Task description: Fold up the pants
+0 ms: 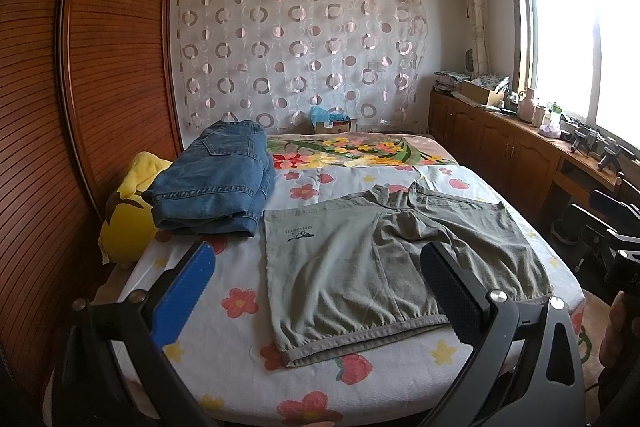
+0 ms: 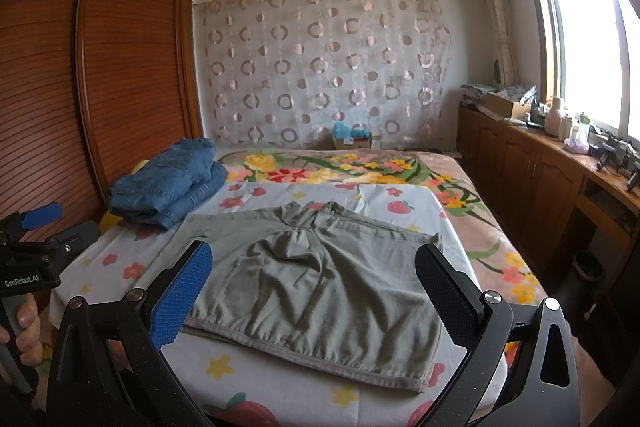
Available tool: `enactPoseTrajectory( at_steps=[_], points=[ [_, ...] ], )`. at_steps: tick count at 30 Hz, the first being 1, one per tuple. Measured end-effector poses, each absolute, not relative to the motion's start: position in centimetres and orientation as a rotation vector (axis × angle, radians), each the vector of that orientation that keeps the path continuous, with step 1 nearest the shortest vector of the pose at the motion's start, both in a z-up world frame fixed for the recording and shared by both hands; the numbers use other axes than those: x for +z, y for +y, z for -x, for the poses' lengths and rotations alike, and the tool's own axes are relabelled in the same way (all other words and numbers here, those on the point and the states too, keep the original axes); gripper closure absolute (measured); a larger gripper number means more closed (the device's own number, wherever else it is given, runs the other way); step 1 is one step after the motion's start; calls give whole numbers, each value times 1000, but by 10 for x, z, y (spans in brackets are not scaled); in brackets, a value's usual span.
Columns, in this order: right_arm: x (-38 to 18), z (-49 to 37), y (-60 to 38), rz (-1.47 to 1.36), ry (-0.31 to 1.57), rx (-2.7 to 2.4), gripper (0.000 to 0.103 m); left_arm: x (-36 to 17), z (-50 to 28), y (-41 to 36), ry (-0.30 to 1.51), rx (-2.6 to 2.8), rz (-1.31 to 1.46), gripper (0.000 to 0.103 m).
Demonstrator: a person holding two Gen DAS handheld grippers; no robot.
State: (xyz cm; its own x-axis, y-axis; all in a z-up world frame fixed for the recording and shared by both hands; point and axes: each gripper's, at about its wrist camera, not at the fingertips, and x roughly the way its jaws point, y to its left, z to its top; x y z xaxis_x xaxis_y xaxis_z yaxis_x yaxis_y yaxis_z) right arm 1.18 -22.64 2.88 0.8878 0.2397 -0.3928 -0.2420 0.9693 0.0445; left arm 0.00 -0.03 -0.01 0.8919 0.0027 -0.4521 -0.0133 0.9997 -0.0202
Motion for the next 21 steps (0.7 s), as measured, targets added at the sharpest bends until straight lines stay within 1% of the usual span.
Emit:
enactPoseTrajectory(
  at_steps=[21],
  points=[
    [30,-10,-227,3,404,252,0,0,0,0,465,8,22,0]
  ],
)
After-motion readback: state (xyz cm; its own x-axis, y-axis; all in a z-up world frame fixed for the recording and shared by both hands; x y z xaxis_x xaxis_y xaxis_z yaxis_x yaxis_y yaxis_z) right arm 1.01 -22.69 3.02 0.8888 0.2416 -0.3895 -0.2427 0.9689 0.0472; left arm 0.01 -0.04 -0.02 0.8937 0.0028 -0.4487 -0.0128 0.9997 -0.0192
